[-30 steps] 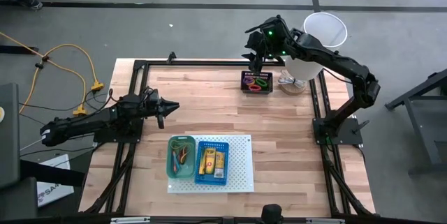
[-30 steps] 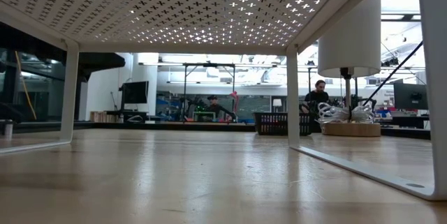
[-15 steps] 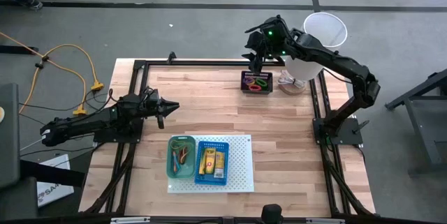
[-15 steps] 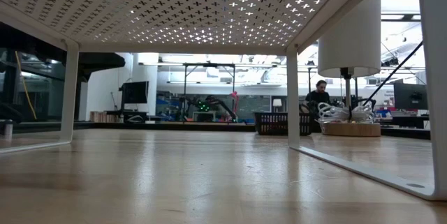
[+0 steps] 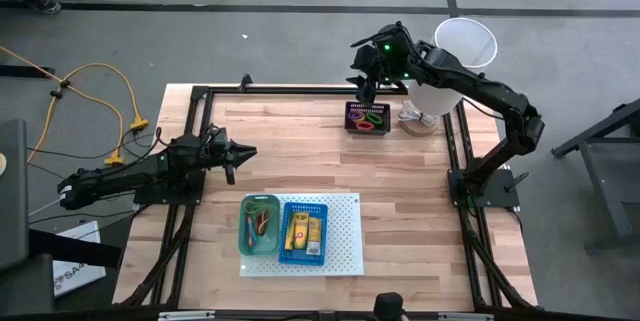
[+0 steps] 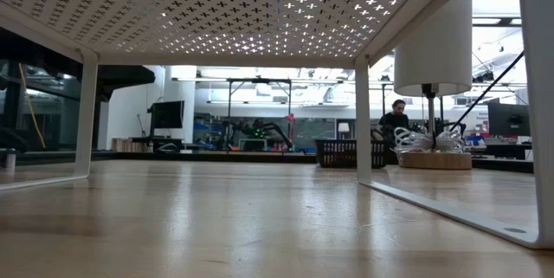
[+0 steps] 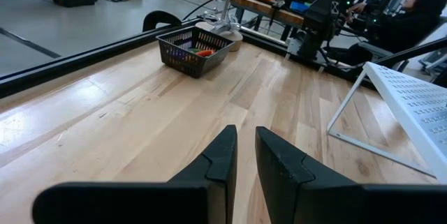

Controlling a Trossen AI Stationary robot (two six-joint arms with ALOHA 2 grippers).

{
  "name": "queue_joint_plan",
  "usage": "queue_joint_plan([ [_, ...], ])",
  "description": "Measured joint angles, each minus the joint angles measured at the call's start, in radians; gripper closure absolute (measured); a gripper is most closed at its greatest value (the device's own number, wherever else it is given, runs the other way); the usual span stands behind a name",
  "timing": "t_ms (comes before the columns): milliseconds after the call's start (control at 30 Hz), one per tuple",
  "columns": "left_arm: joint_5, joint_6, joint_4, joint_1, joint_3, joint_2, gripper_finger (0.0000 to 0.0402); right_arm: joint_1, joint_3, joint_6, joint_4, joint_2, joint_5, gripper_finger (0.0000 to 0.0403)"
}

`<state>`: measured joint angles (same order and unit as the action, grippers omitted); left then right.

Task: Pick & Place Office Desk Supplies
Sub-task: Put the black bin on the shelf

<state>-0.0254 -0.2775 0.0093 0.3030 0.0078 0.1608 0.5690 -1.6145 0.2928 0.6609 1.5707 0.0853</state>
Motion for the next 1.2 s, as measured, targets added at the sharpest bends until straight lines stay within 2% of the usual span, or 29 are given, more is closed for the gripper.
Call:
queue_joint_plan([
  [333,0.0,0.0,0.0,0.0,0.0,0.0,0.0351,0.0,0.0,-0.021,-0.009,0.0,0.006,0.0233],
  [467,0.0,0.0,0.0,0.0,0.0,0.0,0.0351,0.0,0.0,-0.059,-0.016,0.005,0.079,0.0233],
  [600,0.0,0.0,0.0,0.0,0.0,0.0,0.0351,-0.002,0.0,-0.022,0.026,0.007,0.14,0.0233],
  [700,0.0,0.0,0.0,0.0,0.0,0.0,0.0351,-0.009,0.0,0.036,0.093,0.007,0.142,0.0233],
  [933,0.0,0.0,0.0,0.0,0.0,0.0,0.0351,-0.008,0.0,0.045,0.21,0.007,0.119,0.0233],
  [1200,0.0,0.0,0.0,0.0,0.0,0.0,0.0351,-0.008,0.012,0.103,0.196,0.007,0.125,0.0233],
])
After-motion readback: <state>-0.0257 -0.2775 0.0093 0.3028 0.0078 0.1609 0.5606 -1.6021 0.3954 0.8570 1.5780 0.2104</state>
